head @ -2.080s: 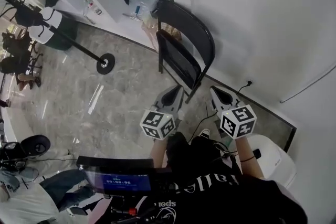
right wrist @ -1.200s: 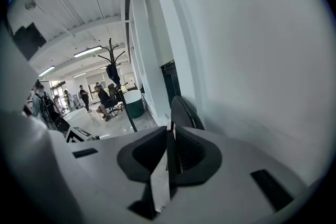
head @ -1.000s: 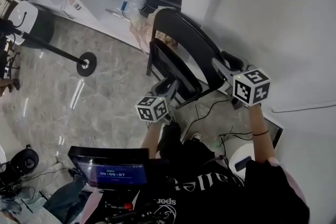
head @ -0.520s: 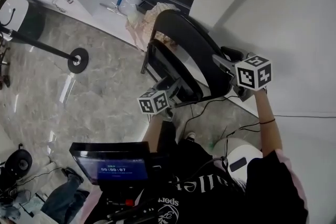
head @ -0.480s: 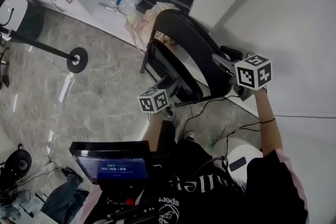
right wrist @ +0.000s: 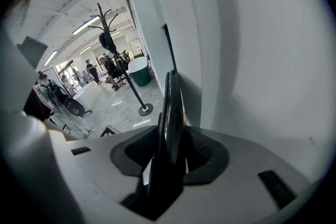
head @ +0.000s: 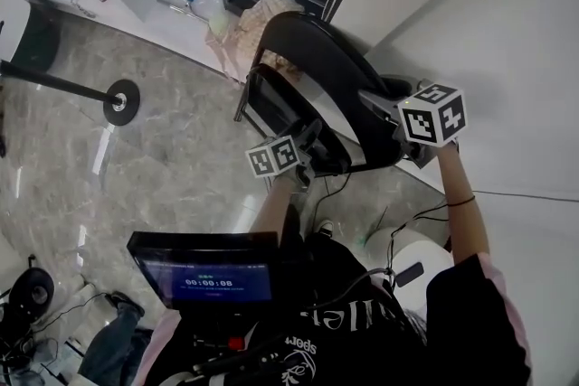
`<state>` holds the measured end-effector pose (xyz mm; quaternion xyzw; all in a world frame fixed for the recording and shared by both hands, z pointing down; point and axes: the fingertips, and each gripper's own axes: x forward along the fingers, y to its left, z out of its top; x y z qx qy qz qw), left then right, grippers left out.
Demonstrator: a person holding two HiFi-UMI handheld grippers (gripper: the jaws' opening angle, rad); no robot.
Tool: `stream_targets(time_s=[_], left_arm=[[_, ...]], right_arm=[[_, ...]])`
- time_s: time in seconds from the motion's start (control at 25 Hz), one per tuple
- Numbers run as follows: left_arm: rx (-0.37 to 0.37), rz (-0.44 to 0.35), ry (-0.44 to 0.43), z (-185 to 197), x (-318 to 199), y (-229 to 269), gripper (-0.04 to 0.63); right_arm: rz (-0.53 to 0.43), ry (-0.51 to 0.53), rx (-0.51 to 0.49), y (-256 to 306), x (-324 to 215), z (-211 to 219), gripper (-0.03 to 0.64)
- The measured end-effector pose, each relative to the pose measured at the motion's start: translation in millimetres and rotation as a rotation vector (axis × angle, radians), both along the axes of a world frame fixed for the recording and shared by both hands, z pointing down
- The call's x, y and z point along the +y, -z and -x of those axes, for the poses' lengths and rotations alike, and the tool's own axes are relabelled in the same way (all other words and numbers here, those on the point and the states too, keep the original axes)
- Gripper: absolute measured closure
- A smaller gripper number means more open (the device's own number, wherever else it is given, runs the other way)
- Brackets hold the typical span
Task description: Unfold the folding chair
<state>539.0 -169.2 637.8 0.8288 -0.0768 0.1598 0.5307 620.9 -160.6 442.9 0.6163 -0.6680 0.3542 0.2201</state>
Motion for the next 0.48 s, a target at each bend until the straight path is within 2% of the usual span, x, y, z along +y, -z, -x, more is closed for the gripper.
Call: stream_targets(time_s=[0.04, 0.2, 0.32, 0.36, 0.44, 0.48], left_arm=[[0.010, 0.018, 0.007, -4.6, -1.0, -0.7, 0.350], [0.021, 0.056, 0.005, -20.5, -2.4, -2.9, 0.350], [0.001, 0.079, 0.020, -23.9, -2.7, -7.3, 0.352], [-0.008, 0.084, 0.035, -22.2, -4.2, -10.1, 0.363], [-0.014, 0.097, 0.066, -18.7, -6.8, -15.8, 0.458], [-0.007, 0.106, 0.077, -18.3, -7.6, -17.3, 0.461]], right_arm=[[0.006, -0.004, 0.003, -1.3, 0.0, -0.8, 0.469], [0.000, -0.026, -0.026, -0.5, -0.2, -0.2, 0.479], [-0.005, -0.032, -0.016, 1.9, -0.1, 1.5, 0.479], [-0.005, -0.034, -0.013, 1.9, 0.2, 1.6, 0.479], [-0.005, -0.038, -0.011, 0.9, 0.8, 0.8, 0.482], [-0.005, -0.038, -0.011, 0.2, 0.8, 0.0, 0.483]])
